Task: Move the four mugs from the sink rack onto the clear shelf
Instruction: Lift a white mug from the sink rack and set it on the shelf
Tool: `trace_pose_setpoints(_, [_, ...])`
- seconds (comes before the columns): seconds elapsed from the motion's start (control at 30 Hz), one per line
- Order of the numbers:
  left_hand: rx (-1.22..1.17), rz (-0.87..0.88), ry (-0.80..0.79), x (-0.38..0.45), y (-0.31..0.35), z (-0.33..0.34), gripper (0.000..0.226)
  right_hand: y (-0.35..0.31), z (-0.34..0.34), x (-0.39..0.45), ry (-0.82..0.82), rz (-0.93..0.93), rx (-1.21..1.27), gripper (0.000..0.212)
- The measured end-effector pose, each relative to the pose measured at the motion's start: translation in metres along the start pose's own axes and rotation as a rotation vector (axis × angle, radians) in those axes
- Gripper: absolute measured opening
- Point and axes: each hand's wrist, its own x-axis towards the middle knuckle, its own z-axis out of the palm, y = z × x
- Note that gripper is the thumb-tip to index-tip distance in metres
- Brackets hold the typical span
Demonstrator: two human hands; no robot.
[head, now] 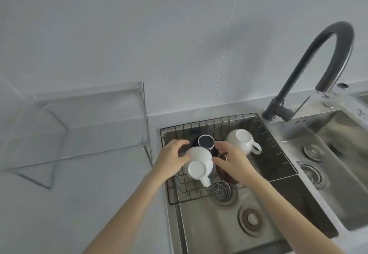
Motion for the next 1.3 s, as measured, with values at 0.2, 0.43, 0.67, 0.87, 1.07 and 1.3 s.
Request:
trace_pose_setpoints(0.2, [0.119,0.021,-0.111,0.01,-0.029,0.02,0.061,0.029,0.025,0.0,-0.102,0.091,0.022,0.056])
trace_pose_setpoints(0.43, [0.275,0.083,-0.186,0.016,-0.048,0.041,0.082,0.044,0.048,0.014,-0.146,0.006,-0.096,0.076])
trace_pose_setpoints(0.67, [0.244,0.098,-0.164,0.016,-0.048,0.046,0.093,0.045,0.057,0.019,-0.069,-0.032,-0.189,0.074])
trace_pose_setpoints(0.87, [0.222,0.115,-0.145,0.016,-0.04,0.04,0.094,0.04,0.047,0.019,-0.054,-0.03,-0.15,0.075])
trace_pose_setpoints(1.07, [0.264,0.129,-0.063,0.016,0.004,0.004,0.097,0.003,0.001,0.021,0.023,-0.098,-0.088,0.08])
trace_pose_setpoints(1.3, [0.12,0.144,0.087,0.004,0.063,-0.103,0.103,-0.097,-0.065,0.036,0.021,-0.311,-0.003,0.079])
